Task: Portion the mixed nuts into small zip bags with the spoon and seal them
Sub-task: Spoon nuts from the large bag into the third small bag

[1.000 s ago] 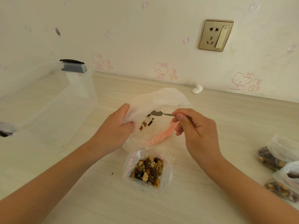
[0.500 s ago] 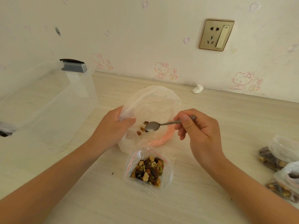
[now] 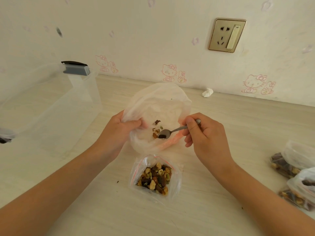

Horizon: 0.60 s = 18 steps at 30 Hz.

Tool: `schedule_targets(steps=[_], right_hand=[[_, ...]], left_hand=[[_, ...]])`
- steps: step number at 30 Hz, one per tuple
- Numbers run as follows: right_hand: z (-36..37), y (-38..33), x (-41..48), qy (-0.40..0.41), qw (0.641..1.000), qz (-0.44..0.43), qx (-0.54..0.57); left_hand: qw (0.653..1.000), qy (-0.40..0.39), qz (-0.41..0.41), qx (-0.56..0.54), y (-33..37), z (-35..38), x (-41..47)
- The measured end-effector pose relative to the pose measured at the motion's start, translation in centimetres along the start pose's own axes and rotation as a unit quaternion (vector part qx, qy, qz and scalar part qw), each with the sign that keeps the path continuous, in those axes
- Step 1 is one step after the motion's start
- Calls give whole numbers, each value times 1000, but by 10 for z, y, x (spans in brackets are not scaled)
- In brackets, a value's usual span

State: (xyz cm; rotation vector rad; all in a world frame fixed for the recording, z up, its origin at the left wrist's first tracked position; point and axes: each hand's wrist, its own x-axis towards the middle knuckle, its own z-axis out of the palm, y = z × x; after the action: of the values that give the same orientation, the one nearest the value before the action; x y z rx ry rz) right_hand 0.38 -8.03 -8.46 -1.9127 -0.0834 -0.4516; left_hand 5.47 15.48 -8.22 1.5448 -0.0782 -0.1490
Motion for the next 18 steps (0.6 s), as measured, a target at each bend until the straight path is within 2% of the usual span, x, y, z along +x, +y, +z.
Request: schedule_targets(steps=[7, 11, 18], right_hand=[[1, 0, 2, 13, 999, 33, 19], [1, 0, 2, 15, 999, 34, 17], [3, -1, 2, 14, 1000, 25, 6]], left_hand=[[998, -49, -24, 18, -5, -1, 1], [998, -10, -10, 59, -6, -1, 2], [1000, -3, 15, -20, 3, 0, 1]])
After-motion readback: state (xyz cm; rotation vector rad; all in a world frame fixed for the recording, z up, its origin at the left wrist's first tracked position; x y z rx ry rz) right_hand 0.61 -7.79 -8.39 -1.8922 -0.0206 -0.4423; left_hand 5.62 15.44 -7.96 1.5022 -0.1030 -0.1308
